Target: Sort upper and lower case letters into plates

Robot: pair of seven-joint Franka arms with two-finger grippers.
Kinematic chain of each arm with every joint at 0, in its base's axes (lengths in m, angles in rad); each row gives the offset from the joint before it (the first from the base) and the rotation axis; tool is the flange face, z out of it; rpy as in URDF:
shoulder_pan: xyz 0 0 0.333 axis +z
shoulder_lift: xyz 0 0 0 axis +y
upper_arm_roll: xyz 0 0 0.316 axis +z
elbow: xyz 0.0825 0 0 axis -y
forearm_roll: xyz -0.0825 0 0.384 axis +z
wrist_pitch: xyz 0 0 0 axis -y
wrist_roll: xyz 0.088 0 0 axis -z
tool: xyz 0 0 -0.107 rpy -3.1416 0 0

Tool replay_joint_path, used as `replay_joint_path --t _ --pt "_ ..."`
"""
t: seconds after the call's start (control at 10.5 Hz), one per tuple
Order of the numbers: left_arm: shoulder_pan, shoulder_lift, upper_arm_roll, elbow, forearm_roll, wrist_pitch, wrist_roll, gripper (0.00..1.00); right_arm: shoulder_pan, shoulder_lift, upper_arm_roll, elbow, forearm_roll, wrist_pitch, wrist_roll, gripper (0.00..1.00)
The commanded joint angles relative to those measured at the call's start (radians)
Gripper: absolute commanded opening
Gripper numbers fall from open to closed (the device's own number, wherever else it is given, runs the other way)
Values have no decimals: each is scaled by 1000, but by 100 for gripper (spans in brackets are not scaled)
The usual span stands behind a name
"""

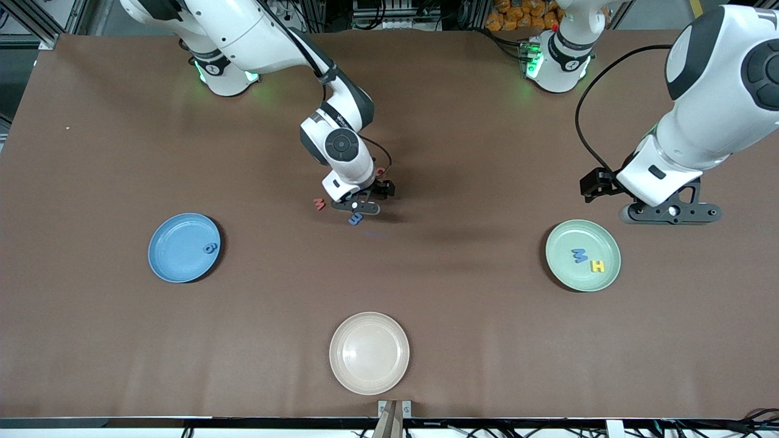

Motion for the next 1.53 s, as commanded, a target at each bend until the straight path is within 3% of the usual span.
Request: replay_joint_path --t 0.0,0.29,0.57,1.43 --pt "13 -47 1 -4 -18 -34 -14 100 -9 -85 15 -94 -9 13 -23 100" --pt "19 -47 14 38 -12 -77 -13 100 -19 -108 33 -111 -11 13 -47 100" --pt "42 -47 53 45 -16 -80 -1 100 -19 -102 35 -111 -104 21 -47 100" --pt "56 -44 54 45 -15 -89 1 100 -19 -48 35 -93 -103 82 -26 100"
